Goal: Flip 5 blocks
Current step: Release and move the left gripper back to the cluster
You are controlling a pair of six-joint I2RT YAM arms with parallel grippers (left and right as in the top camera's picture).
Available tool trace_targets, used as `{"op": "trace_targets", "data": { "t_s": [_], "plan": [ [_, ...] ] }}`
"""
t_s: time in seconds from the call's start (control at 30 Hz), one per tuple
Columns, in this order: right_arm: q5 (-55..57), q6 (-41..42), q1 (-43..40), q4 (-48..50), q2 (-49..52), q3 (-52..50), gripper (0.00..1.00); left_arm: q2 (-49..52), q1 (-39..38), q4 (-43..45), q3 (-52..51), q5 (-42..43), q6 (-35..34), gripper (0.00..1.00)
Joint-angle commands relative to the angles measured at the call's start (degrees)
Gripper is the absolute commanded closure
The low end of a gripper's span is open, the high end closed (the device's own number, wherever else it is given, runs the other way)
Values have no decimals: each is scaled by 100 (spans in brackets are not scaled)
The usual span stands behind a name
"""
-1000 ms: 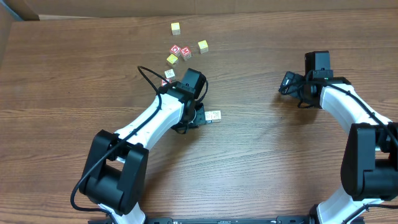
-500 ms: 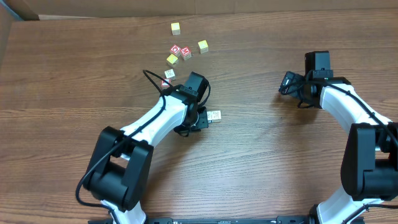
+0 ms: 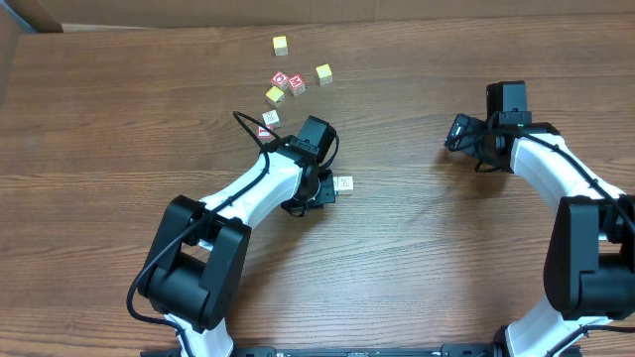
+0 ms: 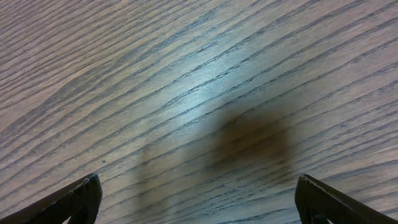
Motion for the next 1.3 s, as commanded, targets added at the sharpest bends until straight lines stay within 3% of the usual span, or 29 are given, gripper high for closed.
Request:
{"op": "trace_targets", "data": {
  "t_s": [0.0, 0.23, 0.43, 0.57, 0.67, 0.77, 1.0, 1.27],
  "plan": [
    [57, -55, -20, 35, 17, 101, 0, 28, -7, -136, 22, 179, 122, 96],
    [57, -57, -20, 35, 17, 101, 0, 28, 0, -1126, 949, 125, 522, 96],
    [57, -57, -20, 35, 17, 101, 0, 28, 59, -1609, 1930, -835, 605, 96],
    [57, -57, -20, 35, 17, 101, 0, 28, 356, -1617, 2465, -909, 807, 74],
    [57, -55, -20, 35, 17, 101, 0, 31, 684, -1565, 2771, -911, 1110, 41],
    [57, -55, -20, 35, 17, 101, 0, 31, 1001, -1276, 2839, -911, 1547, 25],
    [57, -55, -20, 35, 17, 101, 0, 199, 1440, -732, 2820, -909, 2267, 24],
    [57, -55, -20, 35, 17, 101, 0, 968, 1451, -201, 2820, -1091, 2116, 27]
  ]
}}
